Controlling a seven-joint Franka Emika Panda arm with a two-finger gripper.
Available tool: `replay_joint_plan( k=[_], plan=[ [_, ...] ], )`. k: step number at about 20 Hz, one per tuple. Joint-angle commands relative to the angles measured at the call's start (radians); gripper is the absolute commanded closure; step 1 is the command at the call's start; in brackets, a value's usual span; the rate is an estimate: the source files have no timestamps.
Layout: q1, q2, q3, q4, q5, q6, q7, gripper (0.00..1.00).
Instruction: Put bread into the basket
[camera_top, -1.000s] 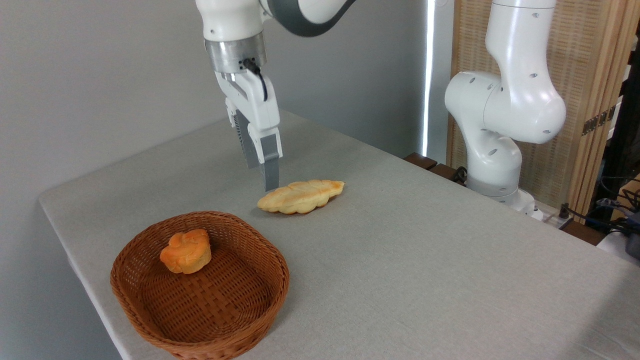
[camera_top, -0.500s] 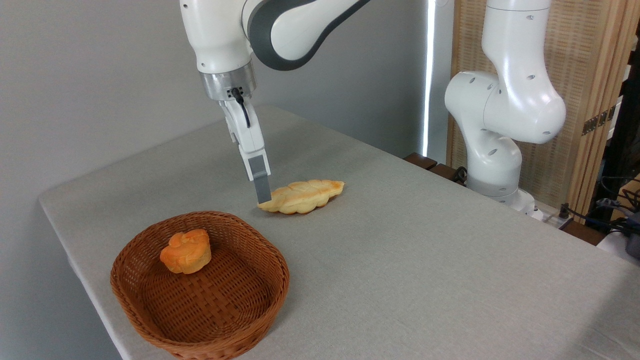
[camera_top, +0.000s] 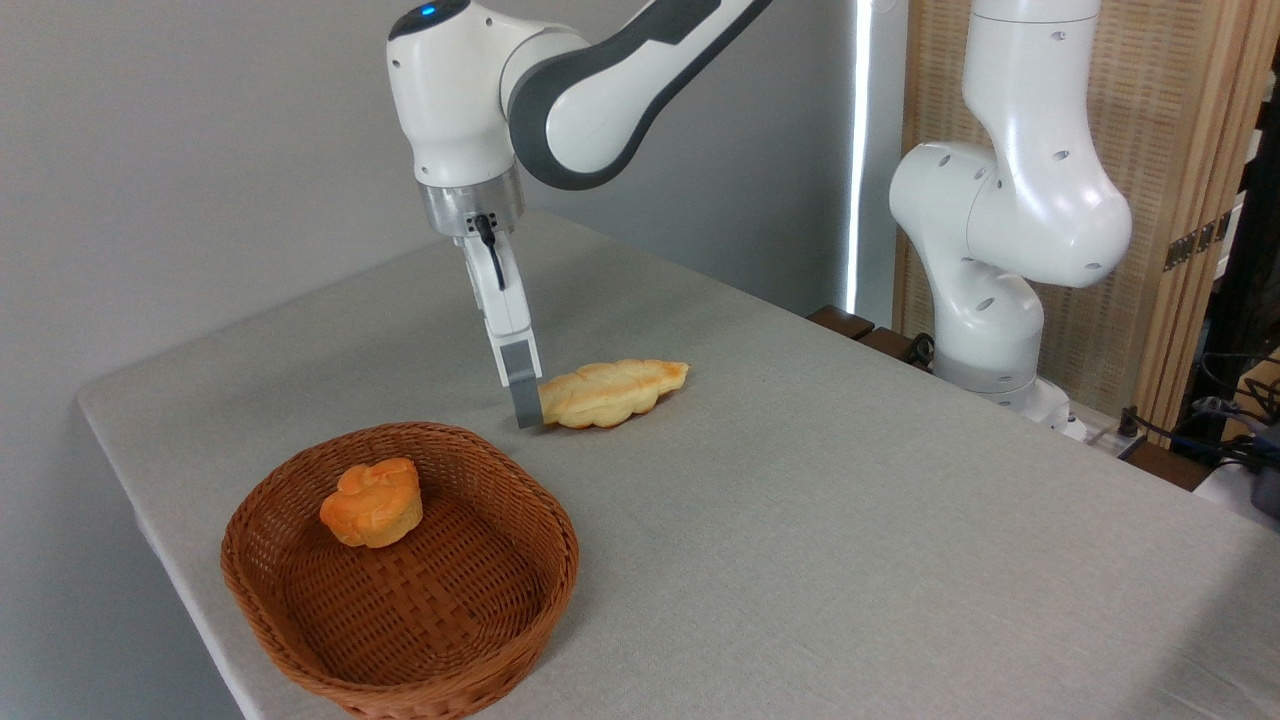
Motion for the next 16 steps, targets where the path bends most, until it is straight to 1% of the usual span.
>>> replay_joint_plan(
  k=[1,9,14,16],
  plan=[
    [0.001,-0.011,-0.004,-0.029,-0.012,0.026,0.018,0.00],
    [0.001,-0.014,-0.006,-0.043,-0.011,0.007,0.006,0.00],
    [0.001,-0.021,-0.006,-0.043,-0.009,-0.113,0.007,0.00],
    [0.001,-0.025,-0.006,-0.043,-0.003,-0.141,0.010,0.00]
  ],
)
